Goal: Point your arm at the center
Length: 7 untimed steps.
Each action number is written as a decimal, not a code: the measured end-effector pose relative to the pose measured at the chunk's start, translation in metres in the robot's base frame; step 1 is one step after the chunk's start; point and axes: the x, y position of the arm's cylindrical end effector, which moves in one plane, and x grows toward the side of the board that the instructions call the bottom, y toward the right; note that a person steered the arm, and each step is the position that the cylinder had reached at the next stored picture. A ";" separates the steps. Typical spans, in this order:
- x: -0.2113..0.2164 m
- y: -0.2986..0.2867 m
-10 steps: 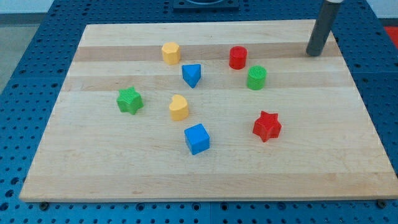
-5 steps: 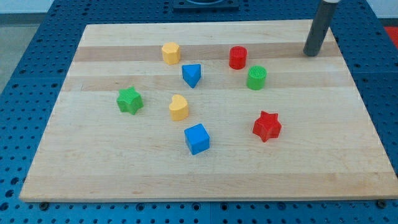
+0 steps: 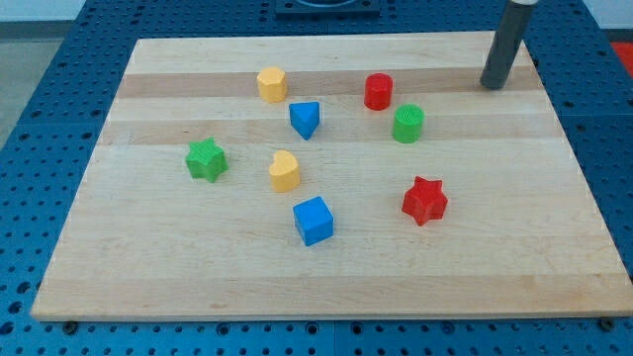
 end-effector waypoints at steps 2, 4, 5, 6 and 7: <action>0.000 0.001; 0.003 -0.014; 0.003 -0.015; 0.003 -0.015; 0.016 -0.010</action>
